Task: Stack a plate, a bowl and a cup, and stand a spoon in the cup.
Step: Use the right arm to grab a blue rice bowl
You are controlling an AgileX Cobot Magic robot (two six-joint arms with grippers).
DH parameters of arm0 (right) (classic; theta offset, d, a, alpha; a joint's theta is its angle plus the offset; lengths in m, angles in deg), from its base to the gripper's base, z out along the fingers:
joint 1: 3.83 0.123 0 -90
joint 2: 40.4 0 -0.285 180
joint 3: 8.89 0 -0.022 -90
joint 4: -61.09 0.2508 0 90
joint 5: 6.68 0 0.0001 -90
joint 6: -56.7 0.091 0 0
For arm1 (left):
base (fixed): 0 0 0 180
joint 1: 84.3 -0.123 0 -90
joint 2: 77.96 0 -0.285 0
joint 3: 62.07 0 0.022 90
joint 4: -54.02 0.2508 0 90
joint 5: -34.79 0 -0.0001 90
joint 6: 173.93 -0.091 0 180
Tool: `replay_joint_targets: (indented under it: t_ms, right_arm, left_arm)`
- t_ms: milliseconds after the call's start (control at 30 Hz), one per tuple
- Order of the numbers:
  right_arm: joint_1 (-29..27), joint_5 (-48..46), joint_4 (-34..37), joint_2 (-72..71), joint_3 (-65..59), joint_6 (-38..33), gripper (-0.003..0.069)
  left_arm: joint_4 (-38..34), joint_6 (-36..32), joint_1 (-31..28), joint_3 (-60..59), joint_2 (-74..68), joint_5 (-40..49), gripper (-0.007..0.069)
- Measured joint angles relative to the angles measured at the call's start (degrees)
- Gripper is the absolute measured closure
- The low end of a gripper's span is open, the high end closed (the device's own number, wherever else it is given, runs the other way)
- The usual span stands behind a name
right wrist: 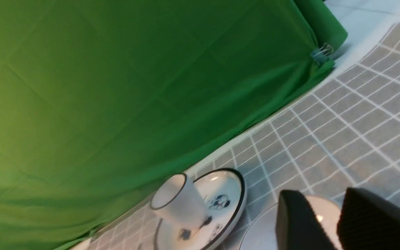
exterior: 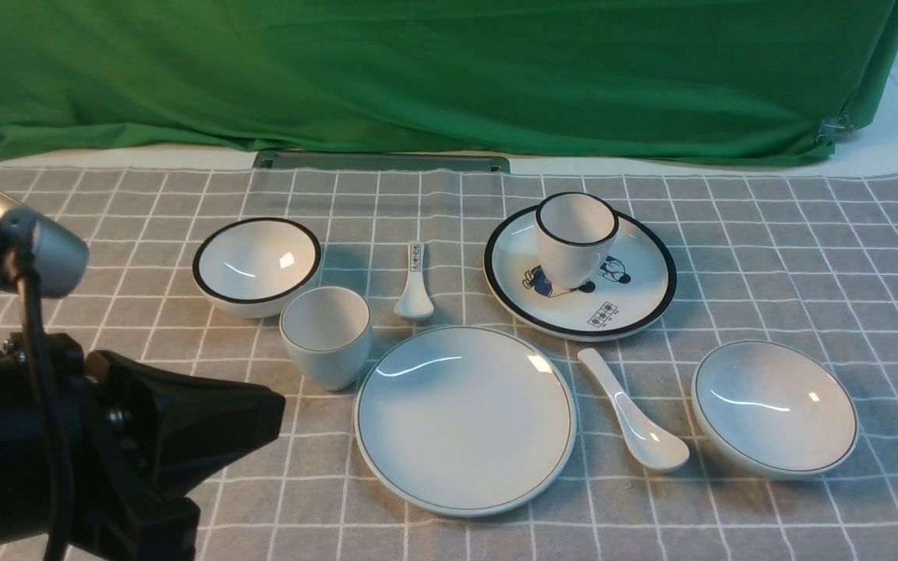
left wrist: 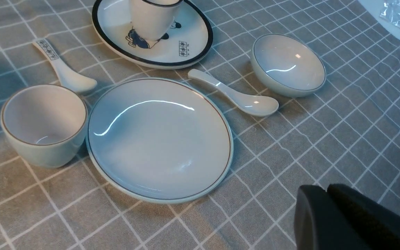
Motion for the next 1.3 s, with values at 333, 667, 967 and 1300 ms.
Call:
replay_joint_targets:
  t_ms: [333,667,967,1300]
  right_arm:
    - [16.9,-35.4,-3.2,39.2,33.4,-26.8,0.0587]
    - [20.5,-41.9,-5.2,71.5,50.2,-36.8,0.0461]
    - [20.5,-42.4,-5.7,87.8,57.8,-40.4,0.0240]
    - [20.5,-40.9,-6.3,102.7,60.8,-42.9,0.0218]
  left_arm:
    - [3.6,0.0,0.0,0.0,0.0,0.9,0.0607]
    - [4.8,0.0,0.0,0.0,0.0,1.3,0.0607]
    - [5.4,0.0,0.0,0.0,0.0,2.1,0.0607]
    - [5.7,0.0,0.0,0.0,0.0,2.3,0.0607]
